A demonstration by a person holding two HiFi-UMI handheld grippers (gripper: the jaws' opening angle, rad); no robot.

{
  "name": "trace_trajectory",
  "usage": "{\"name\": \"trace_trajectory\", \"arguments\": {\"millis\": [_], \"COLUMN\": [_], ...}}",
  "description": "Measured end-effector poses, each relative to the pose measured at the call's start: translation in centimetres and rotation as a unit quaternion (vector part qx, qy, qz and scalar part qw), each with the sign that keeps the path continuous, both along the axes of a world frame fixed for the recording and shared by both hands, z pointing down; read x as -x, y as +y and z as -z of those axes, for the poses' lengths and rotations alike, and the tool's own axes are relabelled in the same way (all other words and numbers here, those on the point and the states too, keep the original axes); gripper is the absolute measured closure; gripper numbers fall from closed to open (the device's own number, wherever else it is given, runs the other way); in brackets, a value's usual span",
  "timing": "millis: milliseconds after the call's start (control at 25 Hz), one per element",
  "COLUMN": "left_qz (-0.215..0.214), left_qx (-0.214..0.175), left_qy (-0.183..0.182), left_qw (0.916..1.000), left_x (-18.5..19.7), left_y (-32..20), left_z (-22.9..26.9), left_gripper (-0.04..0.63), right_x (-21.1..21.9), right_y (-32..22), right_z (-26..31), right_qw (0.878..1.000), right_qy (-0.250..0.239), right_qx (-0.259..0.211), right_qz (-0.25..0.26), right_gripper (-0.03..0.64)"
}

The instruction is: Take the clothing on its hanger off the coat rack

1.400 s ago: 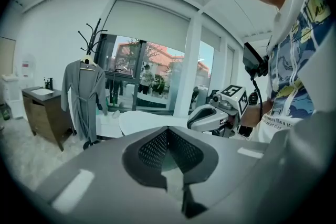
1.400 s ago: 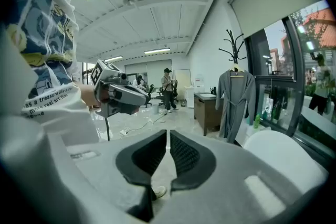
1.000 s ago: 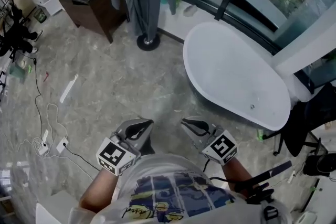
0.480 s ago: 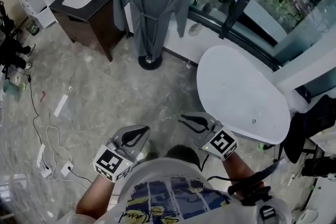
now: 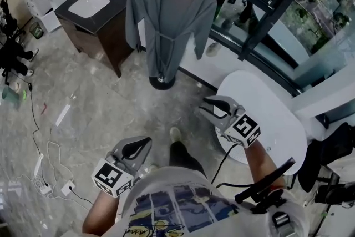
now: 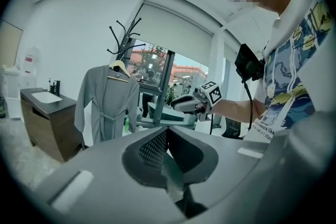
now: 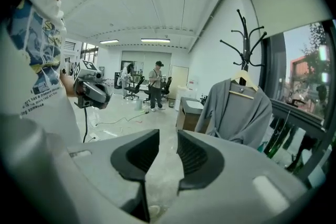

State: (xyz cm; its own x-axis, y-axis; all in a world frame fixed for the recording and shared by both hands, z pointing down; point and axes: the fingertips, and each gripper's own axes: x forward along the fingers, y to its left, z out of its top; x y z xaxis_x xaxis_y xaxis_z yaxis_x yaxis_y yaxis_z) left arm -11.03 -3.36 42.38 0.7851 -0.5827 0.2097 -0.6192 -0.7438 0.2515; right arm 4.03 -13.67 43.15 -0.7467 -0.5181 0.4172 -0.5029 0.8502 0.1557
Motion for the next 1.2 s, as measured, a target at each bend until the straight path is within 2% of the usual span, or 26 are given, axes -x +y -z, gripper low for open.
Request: {"name": "trace_trajectory", "arguments": {"millis": [240, 560, 1000, 1200], "left_qz": [0.03, 0.074, 0.101, 0.113], "left_qx": [-0.012, -0.018, -0.005, 0.007], "left_qy": [-0.005, 0.0, -0.009, -0.019], "left_qw": [0.9995, 0.9971, 0.9948, 0.9934], "left_x": [-1.2, -3.4, -5.9, -6.1], "left_y": [-7.9, -17.0, -24.8, -26.5], "left_z": [1.1, 2.7, 2.1, 1.7], "left_gripper": [0.594, 0.594, 0.592, 0.594], "right_x": [-2.9, -6.6, -8.4, -6.7], "right_y": [-13.5, -30.7, -47.6, -51.7], "right_z": [2.5, 5.6, 8.5, 8.0], "right_qw": [1.0, 0.996, 0.996, 0.997], "right_qy": [0.012, 0.061, 0.057, 0.054], "right_qx": [-0.024, -0.062, -0.062, -0.024], "right_qz": [0.004, 0.014, 0.009, 0.046], "right_gripper": [0.482, 0.433, 0.391, 0.359]}}
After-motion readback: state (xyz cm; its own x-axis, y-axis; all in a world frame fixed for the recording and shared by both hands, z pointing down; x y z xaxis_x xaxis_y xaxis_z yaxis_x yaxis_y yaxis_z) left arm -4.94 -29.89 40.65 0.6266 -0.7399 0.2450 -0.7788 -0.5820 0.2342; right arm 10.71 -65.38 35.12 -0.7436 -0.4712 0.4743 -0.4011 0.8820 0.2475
